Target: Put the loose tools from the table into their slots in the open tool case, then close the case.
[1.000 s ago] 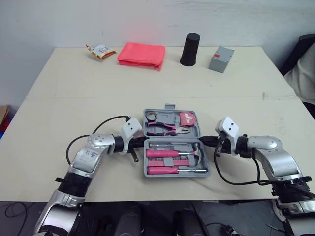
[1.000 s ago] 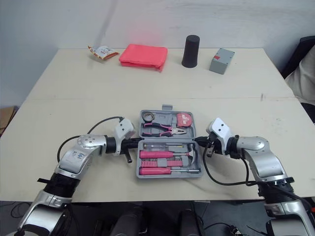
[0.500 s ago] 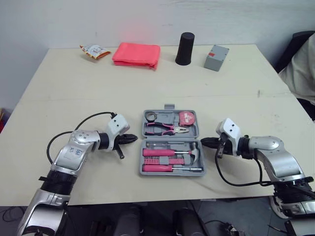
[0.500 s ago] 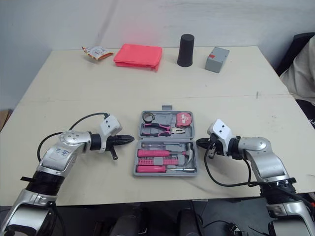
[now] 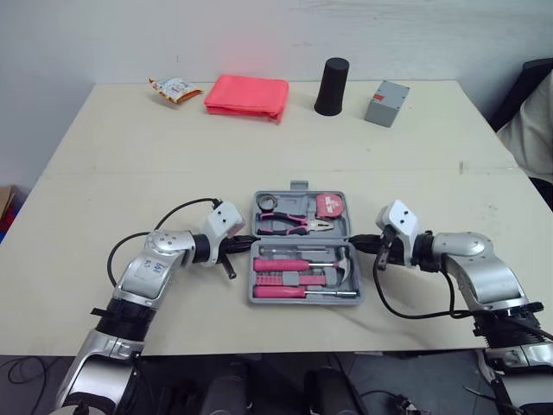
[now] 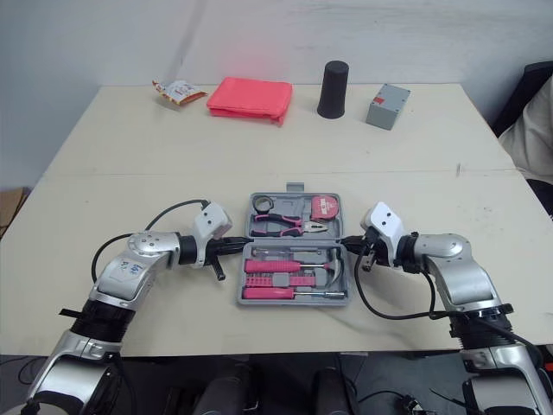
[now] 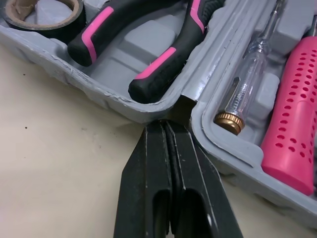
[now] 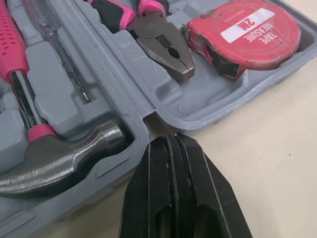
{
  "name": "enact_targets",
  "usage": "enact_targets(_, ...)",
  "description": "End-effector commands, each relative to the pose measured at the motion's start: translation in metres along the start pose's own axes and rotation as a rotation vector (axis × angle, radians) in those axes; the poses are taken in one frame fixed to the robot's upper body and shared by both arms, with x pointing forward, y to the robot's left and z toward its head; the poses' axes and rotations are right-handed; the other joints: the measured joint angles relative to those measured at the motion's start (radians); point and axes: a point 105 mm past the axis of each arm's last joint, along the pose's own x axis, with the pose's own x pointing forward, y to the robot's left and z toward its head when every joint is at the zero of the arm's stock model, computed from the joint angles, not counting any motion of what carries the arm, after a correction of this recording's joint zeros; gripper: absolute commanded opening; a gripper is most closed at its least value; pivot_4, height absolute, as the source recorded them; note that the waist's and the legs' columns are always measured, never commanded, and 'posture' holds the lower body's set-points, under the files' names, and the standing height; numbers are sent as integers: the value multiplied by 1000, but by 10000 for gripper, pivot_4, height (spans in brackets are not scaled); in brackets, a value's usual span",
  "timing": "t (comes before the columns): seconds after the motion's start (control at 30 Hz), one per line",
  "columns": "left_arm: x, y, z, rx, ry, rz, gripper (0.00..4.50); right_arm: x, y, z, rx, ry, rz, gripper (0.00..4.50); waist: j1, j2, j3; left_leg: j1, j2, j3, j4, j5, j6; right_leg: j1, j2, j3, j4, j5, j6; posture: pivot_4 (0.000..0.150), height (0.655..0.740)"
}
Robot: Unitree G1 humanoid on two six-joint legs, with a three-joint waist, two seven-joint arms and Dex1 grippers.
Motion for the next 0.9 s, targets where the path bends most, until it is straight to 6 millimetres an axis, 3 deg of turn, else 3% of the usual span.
enact_targets(0.03,0,0,2,11,6,-6,0,1,2,12,-47,-32,14,296,0,0,0,0,0,0,0,0,0,0,0,0,0,0,0,1500,7355)
enact_targets(0.3,-42,18,-7,-68,25,85,0,-25,-3,13,-25,-7,-59,296,-8,0,0,0,1,1,-2,0,0,-2,0,1,0,0,0,1500,7355)
enact_targets(0.43,-59,23,9,-233,-40,112,12371,-35,-7,29,144,-51,-96,14404,-8,-1,1,0,1,1,-2,0,0,-3,0,4,2,0,0,1500,7355)
enact_targets(0.63,-43,34,36,-388,-90,168,41231,-25,-6,41,285,-44,-90,44784,7,-3,2,-3,0,-3,0,0,0,-3,-1,7,2,0,0,1500,7355)
enact_targets(0.67,-38,35,39,-401,-92,175,44409,-22,-13,41,325,-42,-134,45000,5,-3,2,-3,-1,-3,0,1,0,-3,-1,7,2,0,0,1500,7355)
enact_targets(0.77,-25,39,40,-433,-76,195,44409,-10,-28,40,445,-30,-228,45000,-3,-3,2,-4,-1,0,0,1,0,-5,-1,8,3,0,0,1500,7355)
enact_targets(0.9,-16,42,33,-460,-43,215,44409,2,-25,41,484,-11,-232,45000,-5,-3,2,-4,0,3,-1,3,-2,-8,1,5,4,0,0,1500,7355)
